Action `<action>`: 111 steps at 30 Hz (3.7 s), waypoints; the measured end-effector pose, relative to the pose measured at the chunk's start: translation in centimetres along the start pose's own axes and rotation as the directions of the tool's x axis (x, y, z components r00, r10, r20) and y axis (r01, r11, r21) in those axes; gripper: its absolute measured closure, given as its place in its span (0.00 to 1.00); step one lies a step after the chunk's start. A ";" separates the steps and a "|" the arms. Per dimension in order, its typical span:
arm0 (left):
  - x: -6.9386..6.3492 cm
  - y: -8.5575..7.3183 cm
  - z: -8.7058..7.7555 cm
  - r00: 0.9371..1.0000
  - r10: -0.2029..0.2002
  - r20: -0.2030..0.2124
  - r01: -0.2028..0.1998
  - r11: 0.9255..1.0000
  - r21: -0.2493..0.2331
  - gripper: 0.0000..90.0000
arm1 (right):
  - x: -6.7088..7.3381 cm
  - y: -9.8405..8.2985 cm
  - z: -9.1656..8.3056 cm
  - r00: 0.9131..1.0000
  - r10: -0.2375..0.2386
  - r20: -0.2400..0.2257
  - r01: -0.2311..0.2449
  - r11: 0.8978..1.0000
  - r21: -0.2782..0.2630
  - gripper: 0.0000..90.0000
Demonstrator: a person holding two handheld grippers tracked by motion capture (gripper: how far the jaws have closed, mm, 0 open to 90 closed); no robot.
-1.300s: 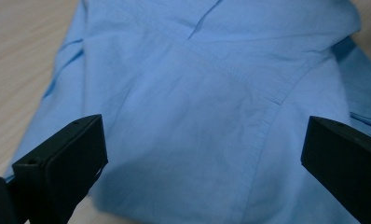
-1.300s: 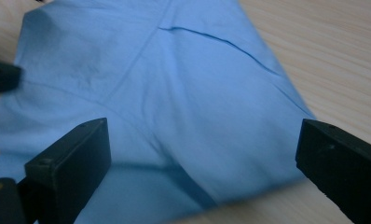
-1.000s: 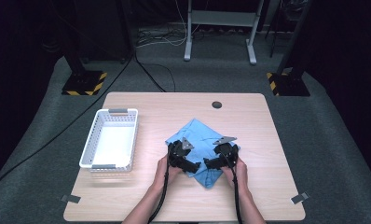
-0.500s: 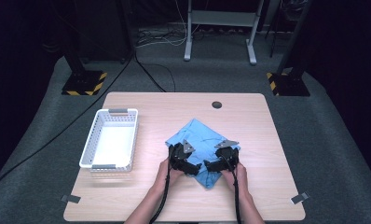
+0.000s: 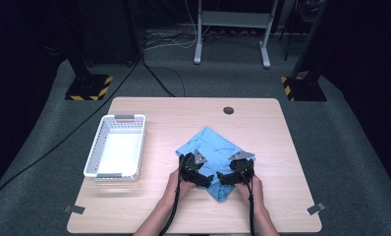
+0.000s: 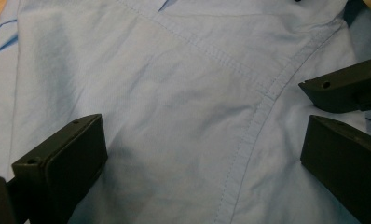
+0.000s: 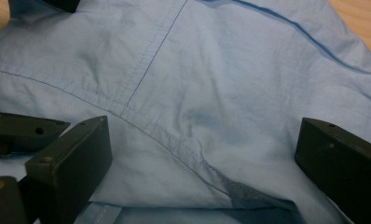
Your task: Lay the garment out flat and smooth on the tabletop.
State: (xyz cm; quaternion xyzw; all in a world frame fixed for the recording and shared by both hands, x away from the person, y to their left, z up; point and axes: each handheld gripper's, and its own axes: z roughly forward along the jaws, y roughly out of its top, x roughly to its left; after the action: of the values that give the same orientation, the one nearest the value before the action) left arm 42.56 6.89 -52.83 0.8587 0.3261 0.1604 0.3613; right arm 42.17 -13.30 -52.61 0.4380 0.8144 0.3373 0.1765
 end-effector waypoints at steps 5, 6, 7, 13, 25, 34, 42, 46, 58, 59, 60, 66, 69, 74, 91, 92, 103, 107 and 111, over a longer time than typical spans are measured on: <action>-0.7 -0.2 -0.2 1.000 0.006 0.001 -0.006 1.000 0.000 0.00 | 0.2 -0.6 -0.6 1.000 0.004 0.005 -0.004 1.000 -0.001 0.03; -0.7 -0.2 -0.2 1.000 0.006 0.001 -0.006 1.000 0.000 0.00 | 0.2 -0.7 -0.7 1.000 0.004 0.006 -0.004 1.000 -0.002 0.03; -1.1 -0.3 -0.4 1.000 0.003 -0.001 -0.003 1.000 -0.001 0.00 | 0.3 -0.8 -0.8 1.000 0.005 0.007 -0.005 1.000 -0.001 0.03; -2.1 -0.6 -0.8 1.000 0.009 0.003 -0.009 1.000 -0.002 0.00 | 0.8 -1.6 -1.5 1.000 0.010 0.012 -0.010 1.000 -0.003 0.04; -4.1 -1.7 -1.9 0.999 0.033 0.027 -0.033 0.999 -0.003 0.00 | 2.2 -3.5 -3.2 0.999 0.027 0.031 -0.027 1.000 -0.013 0.05; -5.6 -2.6 -3.0 0.999 0.036 0.026 -0.036 0.999 -0.006 0.00 | 3.5 -4.9 -4.5 0.999 0.031 0.034 -0.030 0.999 -0.015 0.05; -5.8 -2.8 -3.1 0.999 0.030 0.025 -0.030 1.000 -0.006 0.01 | 3.6 -5.0 -4.6 0.999 0.030 0.033 -0.030 0.999 -0.024 0.05; -5.8 -2.8 -3.1 0.999 0.030 0.023 -0.030 1.000 -0.006 0.01 | 3.6 -5.0 -4.6 0.999 0.030 0.034 -0.029 0.999 -0.026 0.05; -2.3 -4.2 -5.2 0.992 -0.067 -0.107 0.062 0.997 -0.044 0.02 | 3.5 -5.1 -4.6 0.999 0.027 0.032 -0.026 0.999 -0.029 0.05; -1.6 -4.4 -5.5 0.988 -0.087 -0.128 0.082 0.996 -0.048 0.02 | 3.5 -5.1 -4.6 0.999 0.027 0.031 -0.026 0.999 -0.028 0.05; -0.9 -4.5 -5.8 0.984 -0.105 -0.143 0.098 0.994 -0.051 0.03 | 3.5 -5.1 -4.6 0.999 0.027 0.031 -0.026 0.999 -0.028 0.05; 2.9 -3.9 -6.5 0.944 -0.215 -0.251 0.199 0.976 -0.090 0.04 | 3.5 -5.0 -4.6 0.999 0.028 0.030 -0.027 0.999 -0.026 0.05; 4.4 -3.3 -5.9 0.929 -0.246 -0.278 0.237 0.969 -0.065 0.04 | 3.5 -5.0 -4.6 0.999 0.029 0.030 -0.028 0.999 -0.026 0.05; 6.0 -3.1 -4.2 0.926 -0.278 -0.255 0.282 0.959 -0.020 0.04 | 3.5 -5.0 -4.6 0.999 0.030 0.027 -0.029 0.999 -0.020 0.05; 6.5 -3.6 -3.3 0.941 -0.276 -0.195 0.275 0.961 -0.034 0.05 | 9.1 -3.2 -5.2 0.986 -0.142 -0.087 0.144 0.989 0.019 0.13; 6.5 -3.6 -3.3 0.941 -0.276 -0.195 0.275 0.961 -0.034 0.05 | 9.5 -3.3 -5.3 0.983 -0.153 -0.100 0.156 0.988 0.021 0.14; 6.5 -3.6 -3.3 0.942 -0.274 -0.195 0.273 0.961 -0.033 0.05 | 11.9 -4.0 -5.9 0.965 -0.227 -0.131 0.233 0.972 0.033 0.43; 6.5 -3.6 -3.3 0.942 -0.274 -0.195 0.273 0.961 -0.033 0.05 | 12.3 -3.9 -5.8 0.963 -0.239 -0.127 0.245 0.969 0.034 0.62; 6.5 -3.6 -3.3 0.942 -0.274 -0.195 0.273 0.962 -0.033 0.05 | 12.8 -3.9 -5.8 0.962 -0.248 -0.116 0.252 0.967 0.029 0.89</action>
State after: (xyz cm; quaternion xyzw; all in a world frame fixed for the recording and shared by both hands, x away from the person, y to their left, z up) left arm 44.04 14.85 -52.87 0.7841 0.4757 0.1940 0.3483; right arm 29.38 -6.48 -51.11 0.3160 0.8789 0.3182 0.1623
